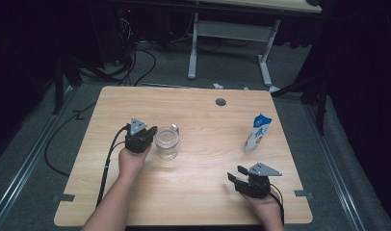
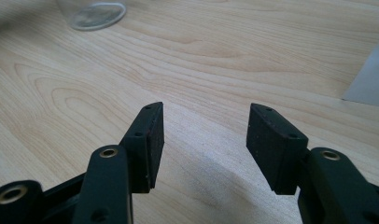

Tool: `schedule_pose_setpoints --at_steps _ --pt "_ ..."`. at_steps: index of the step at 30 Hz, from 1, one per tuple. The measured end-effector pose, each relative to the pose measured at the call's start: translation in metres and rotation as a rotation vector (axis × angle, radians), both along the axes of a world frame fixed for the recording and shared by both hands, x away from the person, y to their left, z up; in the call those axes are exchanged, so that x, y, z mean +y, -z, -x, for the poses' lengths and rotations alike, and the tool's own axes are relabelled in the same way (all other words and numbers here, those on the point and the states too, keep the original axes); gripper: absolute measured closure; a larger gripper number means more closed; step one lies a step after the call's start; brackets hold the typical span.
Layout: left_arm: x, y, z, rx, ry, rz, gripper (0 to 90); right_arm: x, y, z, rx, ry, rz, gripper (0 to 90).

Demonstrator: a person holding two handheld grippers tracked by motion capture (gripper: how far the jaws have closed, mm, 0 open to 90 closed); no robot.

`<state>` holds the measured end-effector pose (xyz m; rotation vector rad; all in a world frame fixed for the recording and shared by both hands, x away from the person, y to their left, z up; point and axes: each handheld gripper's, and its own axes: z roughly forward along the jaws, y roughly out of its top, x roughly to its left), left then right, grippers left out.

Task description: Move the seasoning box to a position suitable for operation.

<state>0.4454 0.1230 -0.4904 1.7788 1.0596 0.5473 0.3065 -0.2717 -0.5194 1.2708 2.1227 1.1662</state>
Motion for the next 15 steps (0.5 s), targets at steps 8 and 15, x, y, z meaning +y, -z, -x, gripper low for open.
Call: schedule_pose_setpoints --at_steps 8,15 --pt "-0.005 0.002 0.019 -0.016 0.046 0.005 90.0 0.000 0.001 0.000 0.001 0.002 0.006 46.6" --pt "-0.020 0.004 0.061 -0.035 0.099 0.037 90.0 0.000 0.000 0.000 0.001 0.003 0.000 46.7"
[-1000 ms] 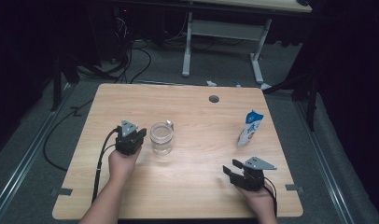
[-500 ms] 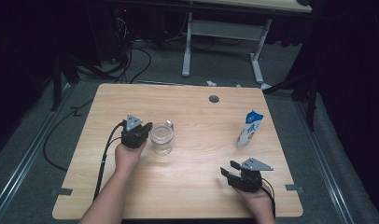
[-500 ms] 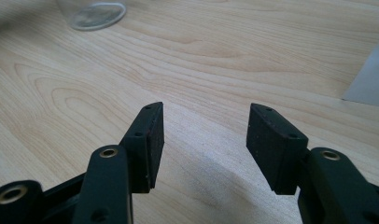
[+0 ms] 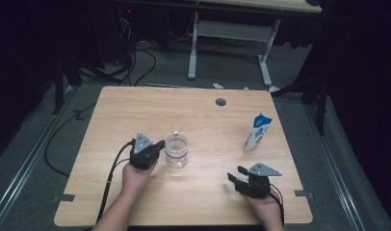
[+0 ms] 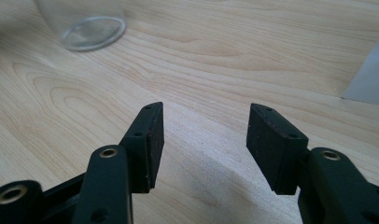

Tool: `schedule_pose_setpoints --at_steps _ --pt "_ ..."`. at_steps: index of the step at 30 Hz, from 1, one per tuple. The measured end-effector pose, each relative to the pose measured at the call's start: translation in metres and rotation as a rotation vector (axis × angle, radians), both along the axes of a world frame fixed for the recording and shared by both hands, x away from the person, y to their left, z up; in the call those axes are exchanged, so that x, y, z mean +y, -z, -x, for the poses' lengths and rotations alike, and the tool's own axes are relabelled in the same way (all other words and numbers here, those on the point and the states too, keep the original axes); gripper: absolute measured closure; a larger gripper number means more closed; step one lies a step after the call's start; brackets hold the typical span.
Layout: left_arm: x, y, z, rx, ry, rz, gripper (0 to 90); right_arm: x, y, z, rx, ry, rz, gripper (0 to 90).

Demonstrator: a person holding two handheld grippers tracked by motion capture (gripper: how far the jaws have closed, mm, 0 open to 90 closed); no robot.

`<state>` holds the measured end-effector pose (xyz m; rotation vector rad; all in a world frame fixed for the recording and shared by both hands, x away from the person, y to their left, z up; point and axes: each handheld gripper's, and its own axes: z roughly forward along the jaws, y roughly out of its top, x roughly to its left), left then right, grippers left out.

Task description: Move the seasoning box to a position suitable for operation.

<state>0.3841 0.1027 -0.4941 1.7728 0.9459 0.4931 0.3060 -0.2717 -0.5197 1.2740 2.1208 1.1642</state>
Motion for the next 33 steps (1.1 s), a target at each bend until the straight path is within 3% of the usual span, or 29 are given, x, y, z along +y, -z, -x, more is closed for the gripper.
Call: schedule_pose_setpoints --at_steps 4,6,10,20,33 --pt "-0.002 -0.001 0.004 -0.020 -0.024 -0.024 90.0 0.000 0.000 0.000 -0.001 0.000 0.000 46.7" --pt "-0.001 0.000 -0.004 -0.011 -0.056 -0.023 90.0 0.000 -0.001 0.000 -0.005 -0.004 0.001 46.7" --pt "-0.003 0.002 -0.012 -0.010 -0.074 -0.043 89.9 0.001 -0.001 0.000 -0.006 -0.005 0.000 46.7" --pt "-0.011 0.003 -0.014 -0.007 -0.047 -0.050 90.0 -0.001 0.001 -0.001 0.002 -0.003 0.000 46.7" --pt "-0.021 0.005 0.012 -0.017 0.006 -0.045 90.0 -0.001 0.001 -0.001 0.003 -0.004 -0.003 46.7"
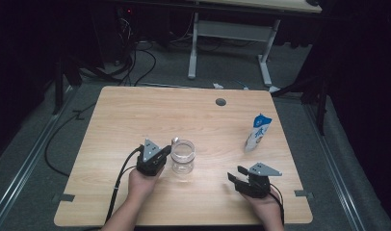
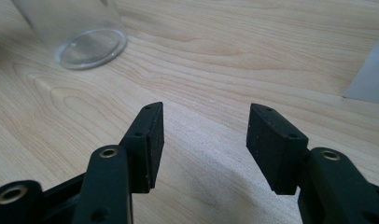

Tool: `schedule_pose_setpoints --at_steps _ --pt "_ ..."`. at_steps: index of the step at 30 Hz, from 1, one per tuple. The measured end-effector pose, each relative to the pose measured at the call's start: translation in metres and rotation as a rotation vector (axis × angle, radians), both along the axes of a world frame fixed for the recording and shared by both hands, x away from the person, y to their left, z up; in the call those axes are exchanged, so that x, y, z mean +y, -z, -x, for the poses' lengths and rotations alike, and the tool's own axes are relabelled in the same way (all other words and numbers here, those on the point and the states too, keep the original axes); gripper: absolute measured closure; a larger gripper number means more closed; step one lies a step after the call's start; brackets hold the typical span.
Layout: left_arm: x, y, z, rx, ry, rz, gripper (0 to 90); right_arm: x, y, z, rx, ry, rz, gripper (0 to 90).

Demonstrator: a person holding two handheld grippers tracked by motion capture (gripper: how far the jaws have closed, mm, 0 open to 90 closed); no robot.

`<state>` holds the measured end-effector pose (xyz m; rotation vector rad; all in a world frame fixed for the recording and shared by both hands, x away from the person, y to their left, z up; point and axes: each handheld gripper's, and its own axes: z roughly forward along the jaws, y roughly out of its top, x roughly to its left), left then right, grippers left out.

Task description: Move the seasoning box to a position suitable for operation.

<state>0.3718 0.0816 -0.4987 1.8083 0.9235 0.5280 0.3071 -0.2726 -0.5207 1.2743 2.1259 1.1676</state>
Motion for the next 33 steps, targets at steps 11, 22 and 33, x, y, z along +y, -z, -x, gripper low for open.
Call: schedule_pose_setpoints --at_steps 11,22,33 --pt "-0.012 0.002 0.022 0.002 0.050 0.027 90.0 0.000 0.000 0.000 -0.001 0.000 -0.001 46.7" --pt "-0.024 0.003 0.036 0.000 0.088 0.042 90.0 0.001 0.000 0.000 -0.004 -0.004 0.004 46.6" --pt "-0.032 0.002 0.042 0.016 0.117 0.048 89.7 0.002 -0.002 0.001 -0.022 -0.013 0.002 45.7"
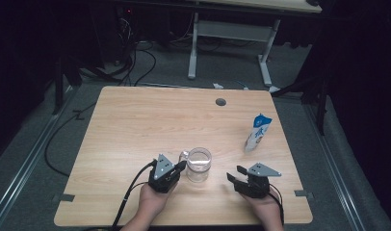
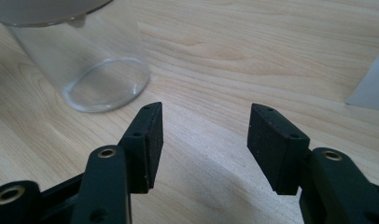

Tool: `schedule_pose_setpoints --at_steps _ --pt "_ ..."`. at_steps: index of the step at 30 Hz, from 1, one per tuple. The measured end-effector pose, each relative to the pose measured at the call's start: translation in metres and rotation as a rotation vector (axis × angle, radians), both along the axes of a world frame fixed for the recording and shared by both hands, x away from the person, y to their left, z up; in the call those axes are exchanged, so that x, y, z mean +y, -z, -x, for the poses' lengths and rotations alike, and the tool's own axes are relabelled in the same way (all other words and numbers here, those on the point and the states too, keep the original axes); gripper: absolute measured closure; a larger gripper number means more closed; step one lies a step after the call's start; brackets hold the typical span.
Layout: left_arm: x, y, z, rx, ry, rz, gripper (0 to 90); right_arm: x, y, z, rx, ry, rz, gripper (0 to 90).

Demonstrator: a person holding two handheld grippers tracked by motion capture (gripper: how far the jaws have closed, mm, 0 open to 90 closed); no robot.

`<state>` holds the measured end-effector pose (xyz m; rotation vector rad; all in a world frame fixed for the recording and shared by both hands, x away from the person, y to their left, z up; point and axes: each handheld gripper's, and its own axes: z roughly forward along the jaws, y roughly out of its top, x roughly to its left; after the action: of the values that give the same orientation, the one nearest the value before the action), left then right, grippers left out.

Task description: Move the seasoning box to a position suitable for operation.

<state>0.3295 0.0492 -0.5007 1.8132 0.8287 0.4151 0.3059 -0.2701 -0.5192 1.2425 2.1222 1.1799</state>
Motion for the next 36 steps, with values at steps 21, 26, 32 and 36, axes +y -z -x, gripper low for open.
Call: schedule_pose_setpoints --at_steps 21,26,32,36 --pt "0.030 -0.022 -0.009 -0.028 -0.064 -0.045 66.2 0.016 -0.013 -0.005 -0.071 0.037 0.020 47.1" --pt "0.026 -0.030 -0.020 -0.006 -0.040 -0.015 68.4 0.026 -0.024 -0.016 -0.088 0.031 0.031 47.3" --pt "0.022 -0.036 -0.027 0.003 -0.054 0.032 66.0 0.034 -0.030 -0.029 -0.111 0.042 0.027 48.6" --pt "0.014 -0.037 -0.026 -0.016 -0.067 0.010 68.7 0.037 -0.027 -0.029 -0.101 0.017 0.044 49.2"
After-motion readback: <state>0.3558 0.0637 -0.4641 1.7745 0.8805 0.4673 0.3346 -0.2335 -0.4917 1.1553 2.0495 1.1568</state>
